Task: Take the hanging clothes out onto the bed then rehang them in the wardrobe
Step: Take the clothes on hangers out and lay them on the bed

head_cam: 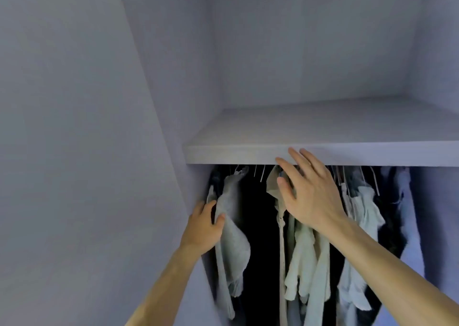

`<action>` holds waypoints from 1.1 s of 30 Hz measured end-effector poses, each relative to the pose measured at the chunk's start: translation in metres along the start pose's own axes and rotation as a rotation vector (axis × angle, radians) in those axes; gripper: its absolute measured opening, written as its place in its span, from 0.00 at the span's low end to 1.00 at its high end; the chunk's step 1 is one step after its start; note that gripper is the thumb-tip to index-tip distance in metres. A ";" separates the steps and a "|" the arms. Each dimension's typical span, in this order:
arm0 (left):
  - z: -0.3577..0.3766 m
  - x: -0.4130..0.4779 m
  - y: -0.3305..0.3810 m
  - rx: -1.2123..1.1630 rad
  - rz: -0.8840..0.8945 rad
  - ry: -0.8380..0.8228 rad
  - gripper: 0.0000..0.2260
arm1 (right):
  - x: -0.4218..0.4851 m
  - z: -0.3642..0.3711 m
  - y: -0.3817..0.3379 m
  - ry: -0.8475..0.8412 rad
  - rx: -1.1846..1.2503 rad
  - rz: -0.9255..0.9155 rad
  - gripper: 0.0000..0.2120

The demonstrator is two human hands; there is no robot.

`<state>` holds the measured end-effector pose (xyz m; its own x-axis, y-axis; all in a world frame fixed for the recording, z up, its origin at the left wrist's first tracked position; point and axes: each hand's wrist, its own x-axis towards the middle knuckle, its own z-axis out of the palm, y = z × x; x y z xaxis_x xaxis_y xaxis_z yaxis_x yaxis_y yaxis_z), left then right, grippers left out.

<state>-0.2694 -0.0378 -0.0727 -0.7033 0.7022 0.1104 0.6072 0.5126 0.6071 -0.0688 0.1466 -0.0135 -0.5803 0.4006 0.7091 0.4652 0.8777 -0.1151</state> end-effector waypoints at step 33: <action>0.079 0.210 0.005 -0.308 -0.538 0.049 0.23 | 0.095 0.095 0.045 0.484 -0.285 -0.122 0.15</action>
<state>-0.3849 0.1513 -0.1092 -0.9019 0.3579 -0.2419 0.0341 0.6173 0.7860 -0.1666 0.2487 -0.0176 -0.3003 0.0761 0.9508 0.6149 0.7774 0.1320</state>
